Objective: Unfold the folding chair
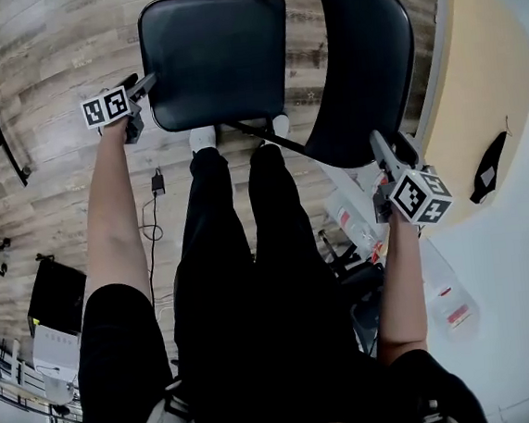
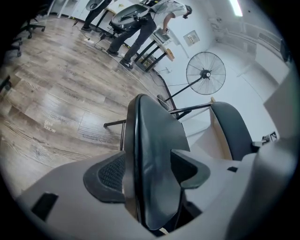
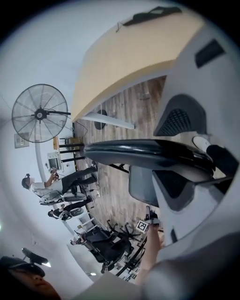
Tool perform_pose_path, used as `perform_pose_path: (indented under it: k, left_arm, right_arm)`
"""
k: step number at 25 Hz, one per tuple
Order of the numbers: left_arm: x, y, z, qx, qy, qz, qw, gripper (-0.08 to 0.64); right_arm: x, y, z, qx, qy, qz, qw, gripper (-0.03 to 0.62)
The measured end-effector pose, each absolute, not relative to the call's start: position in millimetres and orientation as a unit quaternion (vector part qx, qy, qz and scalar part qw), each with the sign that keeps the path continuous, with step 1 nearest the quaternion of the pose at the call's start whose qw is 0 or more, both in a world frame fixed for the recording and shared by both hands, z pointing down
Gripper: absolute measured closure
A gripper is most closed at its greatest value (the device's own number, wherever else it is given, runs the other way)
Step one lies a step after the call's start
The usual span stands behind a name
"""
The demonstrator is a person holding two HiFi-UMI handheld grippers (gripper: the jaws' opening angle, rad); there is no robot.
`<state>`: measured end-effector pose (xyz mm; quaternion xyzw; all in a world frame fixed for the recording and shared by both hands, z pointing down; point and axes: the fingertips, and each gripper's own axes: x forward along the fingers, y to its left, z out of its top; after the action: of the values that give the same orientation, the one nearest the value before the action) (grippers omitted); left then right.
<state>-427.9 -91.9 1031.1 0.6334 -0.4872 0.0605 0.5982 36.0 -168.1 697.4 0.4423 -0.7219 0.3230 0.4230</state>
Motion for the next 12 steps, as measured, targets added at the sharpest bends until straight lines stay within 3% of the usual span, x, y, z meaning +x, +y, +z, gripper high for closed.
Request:
perform_pose_path:
  k: [3, 12]
  left_arm:
    - [-434, -90, 995, 0.643, -0.494, 0.072, 0.581, 0.27]
    - [-387, -79, 836, 0.693, -0.487, 0.05, 0.529, 0.268]
  right_arm:
    - [41, -178, 665, 0.469, -0.731, 0.279, 0.41, 0.379]
    - [-6, -172, 556, 0.423, -0.837, 0.201, 0.284, 0.38]
